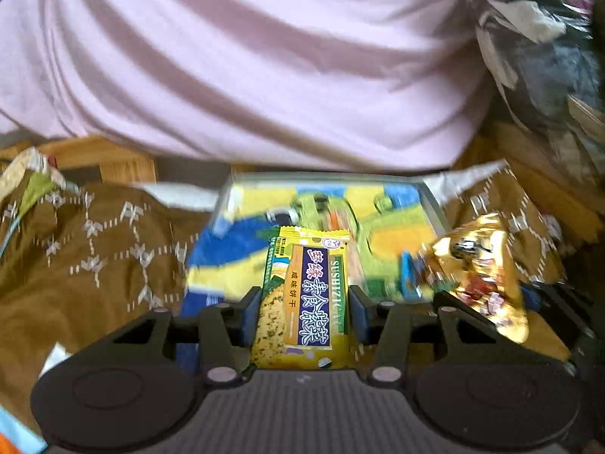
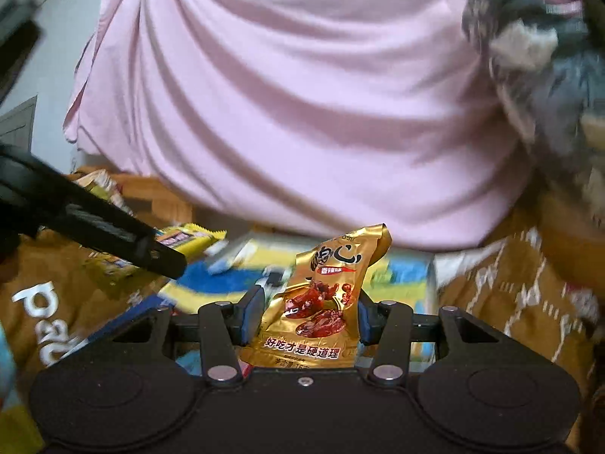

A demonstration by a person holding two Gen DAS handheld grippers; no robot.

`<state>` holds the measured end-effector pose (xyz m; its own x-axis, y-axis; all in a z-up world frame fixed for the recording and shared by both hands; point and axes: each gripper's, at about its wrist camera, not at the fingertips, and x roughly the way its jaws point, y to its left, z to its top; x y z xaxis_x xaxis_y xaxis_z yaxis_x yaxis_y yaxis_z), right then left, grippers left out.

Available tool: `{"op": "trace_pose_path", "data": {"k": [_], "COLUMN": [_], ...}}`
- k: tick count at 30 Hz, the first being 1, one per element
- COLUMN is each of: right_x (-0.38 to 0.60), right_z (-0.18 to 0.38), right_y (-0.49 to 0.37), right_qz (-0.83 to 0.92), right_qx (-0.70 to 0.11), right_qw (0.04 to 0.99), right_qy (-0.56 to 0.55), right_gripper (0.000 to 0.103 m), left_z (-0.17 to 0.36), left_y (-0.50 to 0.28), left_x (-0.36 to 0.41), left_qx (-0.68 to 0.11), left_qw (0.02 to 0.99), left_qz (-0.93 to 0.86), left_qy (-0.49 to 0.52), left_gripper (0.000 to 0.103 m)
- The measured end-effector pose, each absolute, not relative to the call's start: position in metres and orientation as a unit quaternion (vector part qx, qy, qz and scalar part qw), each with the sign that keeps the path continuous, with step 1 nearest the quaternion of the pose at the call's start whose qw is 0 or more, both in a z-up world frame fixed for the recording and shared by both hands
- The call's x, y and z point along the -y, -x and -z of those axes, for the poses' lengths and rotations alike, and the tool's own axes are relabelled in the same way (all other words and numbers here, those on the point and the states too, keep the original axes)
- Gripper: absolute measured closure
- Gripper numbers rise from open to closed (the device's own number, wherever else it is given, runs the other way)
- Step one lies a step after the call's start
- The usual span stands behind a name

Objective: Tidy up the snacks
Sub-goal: 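Place the biscuit pack in the tray with the left tool while the right tool places the jerky bag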

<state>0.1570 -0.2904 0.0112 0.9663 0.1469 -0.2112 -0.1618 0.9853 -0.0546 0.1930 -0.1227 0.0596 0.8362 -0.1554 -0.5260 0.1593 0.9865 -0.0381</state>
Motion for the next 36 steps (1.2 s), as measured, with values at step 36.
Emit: {"op": "trace_pose_path", "data": {"k": [36], "right_x": [0.289], "right_z": [0.067], "right_y": [-0.299], "right_qz": [-0.045], "right_qx": [-0.209], "right_qw": [0.976], "right_qy": [0.048], "right_gripper": [0.057], "left_z": [0.038], "left_y": [-0.366], "left_x": [0.136], "left_qx": [-0.315], "left_qw": [0.949], "left_qz": [0.019], "left_qy": [0.02], "left_gripper": [0.051]}}
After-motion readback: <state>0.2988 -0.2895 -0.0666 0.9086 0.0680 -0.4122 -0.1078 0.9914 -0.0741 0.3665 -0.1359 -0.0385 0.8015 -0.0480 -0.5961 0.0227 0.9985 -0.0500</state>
